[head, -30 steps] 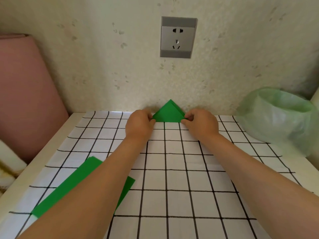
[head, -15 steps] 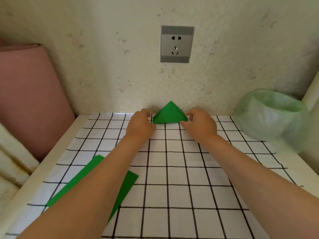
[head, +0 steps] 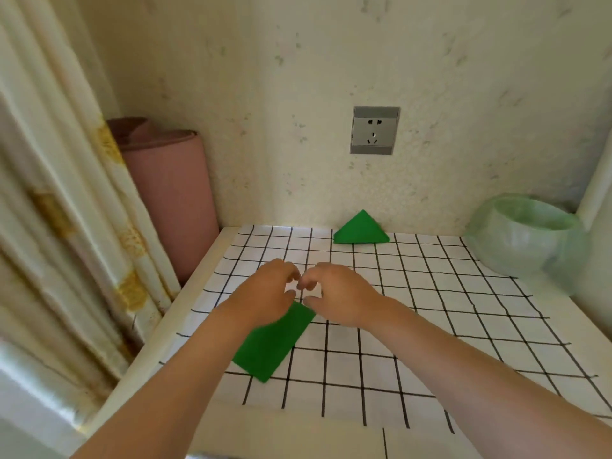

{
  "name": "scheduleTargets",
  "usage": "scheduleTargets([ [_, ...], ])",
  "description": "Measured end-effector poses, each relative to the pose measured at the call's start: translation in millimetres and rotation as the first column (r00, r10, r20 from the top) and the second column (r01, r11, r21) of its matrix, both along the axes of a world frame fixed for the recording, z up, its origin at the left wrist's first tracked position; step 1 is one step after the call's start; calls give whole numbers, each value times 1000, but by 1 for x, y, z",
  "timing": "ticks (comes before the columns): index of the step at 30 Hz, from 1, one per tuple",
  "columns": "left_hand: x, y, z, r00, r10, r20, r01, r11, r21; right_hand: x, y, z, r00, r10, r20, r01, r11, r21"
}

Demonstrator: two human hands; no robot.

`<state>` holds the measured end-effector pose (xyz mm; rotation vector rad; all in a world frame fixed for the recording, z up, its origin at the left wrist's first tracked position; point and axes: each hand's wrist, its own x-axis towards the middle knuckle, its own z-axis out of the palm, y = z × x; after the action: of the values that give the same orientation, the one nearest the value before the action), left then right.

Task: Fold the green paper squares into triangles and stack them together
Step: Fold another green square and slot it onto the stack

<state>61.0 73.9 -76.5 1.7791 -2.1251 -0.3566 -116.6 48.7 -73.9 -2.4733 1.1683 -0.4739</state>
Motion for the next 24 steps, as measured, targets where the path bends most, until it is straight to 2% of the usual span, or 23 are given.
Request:
scheduleTargets([
  [4, 29, 34, -4, 999, 33, 30, -34, 999, 38, 22, 35, -14, 997, 78, -14, -77, 996, 40],
  [8, 50, 59, -17, 993, -50, 104, 26, 974, 226, 32, 57, -29, 985, 143, -101, -135, 988, 75],
  [11, 56, 72, -32, 971, -64, 231, -22, 937, 350, 33, 67, -38, 971, 92, -220, -78, 994, 73],
  [16, 57, 80, -39, 975, -46, 218, -13, 966, 260, 34, 73, -41, 984, 36, -176, -36, 999, 4],
  [21, 61, 78, -40, 989, 12, 144, -21, 998, 63, 31, 70, -36, 999, -33, -39, 31, 999, -39],
  [24, 64, 77, -36, 989, -10, 146, -1, 997, 73, 26, 65, -34, 1000, 6, -18, -7, 1000, -22],
])
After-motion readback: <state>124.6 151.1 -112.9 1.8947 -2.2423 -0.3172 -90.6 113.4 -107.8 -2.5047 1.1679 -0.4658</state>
